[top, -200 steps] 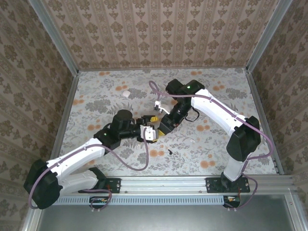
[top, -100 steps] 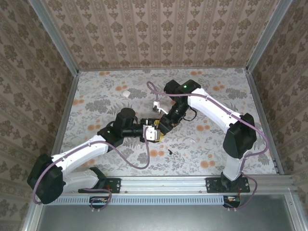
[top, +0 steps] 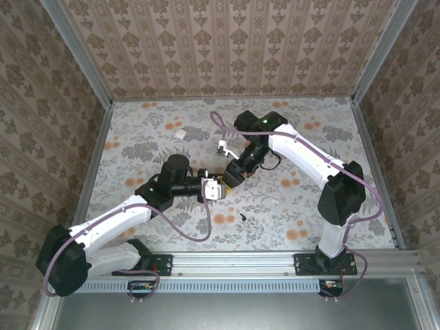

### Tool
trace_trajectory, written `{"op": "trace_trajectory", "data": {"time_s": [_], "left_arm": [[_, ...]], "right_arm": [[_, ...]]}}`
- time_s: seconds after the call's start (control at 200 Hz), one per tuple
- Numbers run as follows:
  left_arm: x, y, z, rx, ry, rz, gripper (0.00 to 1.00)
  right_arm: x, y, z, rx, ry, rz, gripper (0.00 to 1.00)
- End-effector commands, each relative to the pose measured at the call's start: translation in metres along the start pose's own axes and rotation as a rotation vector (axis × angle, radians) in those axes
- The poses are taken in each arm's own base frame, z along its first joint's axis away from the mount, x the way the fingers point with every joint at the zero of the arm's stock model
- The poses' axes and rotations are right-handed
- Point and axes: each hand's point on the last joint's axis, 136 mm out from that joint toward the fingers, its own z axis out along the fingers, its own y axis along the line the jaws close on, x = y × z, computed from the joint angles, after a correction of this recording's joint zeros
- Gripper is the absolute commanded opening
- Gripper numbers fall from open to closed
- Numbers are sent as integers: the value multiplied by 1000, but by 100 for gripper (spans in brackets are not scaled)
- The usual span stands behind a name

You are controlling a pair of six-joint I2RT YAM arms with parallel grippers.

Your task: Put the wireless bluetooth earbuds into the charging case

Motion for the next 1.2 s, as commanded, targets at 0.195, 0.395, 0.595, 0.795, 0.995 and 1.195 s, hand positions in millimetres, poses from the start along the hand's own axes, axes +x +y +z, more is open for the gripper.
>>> {"op": "trace_trajectory", "data": {"time_s": [0.195, 0.395, 0.595, 0.795, 0.995, 1.195], "left_arm": [[-7, 46, -29, -200, -50, -342, 3], [-28, 75, -54, -283, -201, -624, 2], [-47, 101, -72, -341, -310, -900, 9], [-76, 116, -77, -230, -397, -1066, 6], [-103, 114, -73, -73, -436, -1082, 6], [-112, 112, -69, 10, -449, -1072, 0]], "right_arm": [[-43, 31, -86, 34, -624, -189, 61], [-38, 31, -119, 136, -924, -215, 55], [-38, 37, -119, 59, -991, -208, 53], [-49, 54, -123, -22, -1030, -261, 51], [-55, 77, -129, -105, -1021, -300, 52], [-57, 86, -136, -125, -1029, -319, 49]]}}
